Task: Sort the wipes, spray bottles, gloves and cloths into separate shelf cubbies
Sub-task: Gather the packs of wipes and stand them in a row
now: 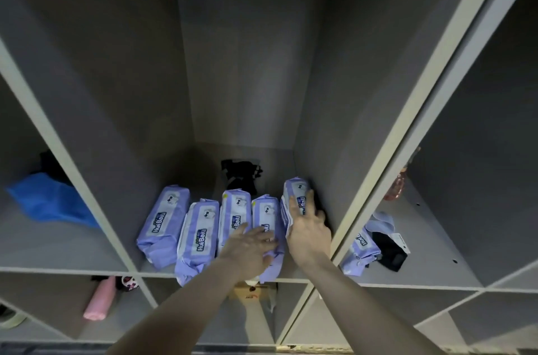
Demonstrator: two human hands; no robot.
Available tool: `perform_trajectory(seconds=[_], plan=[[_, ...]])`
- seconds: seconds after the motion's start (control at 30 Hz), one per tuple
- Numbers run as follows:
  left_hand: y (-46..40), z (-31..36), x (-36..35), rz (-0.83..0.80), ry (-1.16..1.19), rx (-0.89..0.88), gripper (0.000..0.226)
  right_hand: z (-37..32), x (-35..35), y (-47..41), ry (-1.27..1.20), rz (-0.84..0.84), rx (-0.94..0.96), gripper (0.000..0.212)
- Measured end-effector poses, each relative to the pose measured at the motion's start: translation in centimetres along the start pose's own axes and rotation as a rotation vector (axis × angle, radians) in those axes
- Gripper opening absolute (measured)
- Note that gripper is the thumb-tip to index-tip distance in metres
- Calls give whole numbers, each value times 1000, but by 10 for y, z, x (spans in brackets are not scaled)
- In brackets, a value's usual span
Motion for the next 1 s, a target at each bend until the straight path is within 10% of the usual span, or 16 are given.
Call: perform_trajectory(seconds=[0.33,0.6,1.0], plan=[[-9,-35,5,-138,371,35,36,4,-60,14,-56,-202,122,74],[-4,-25,-4,-221,300,-45,41,-12,-74,14,378,-158,255,59],[-13,-27,-4,-176,151,22,45,-8,-75,8,408,-208,296,69]])
Point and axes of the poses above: each hand's wrist, its own y-axis away from the middle knuckle, its own x-axis out of the back of the hand, z = x × y, the point moved 10 cm from there along -y, towards the middle knuckle, and after that the axes turned 6 degrees about y, right-handed, at the moved point
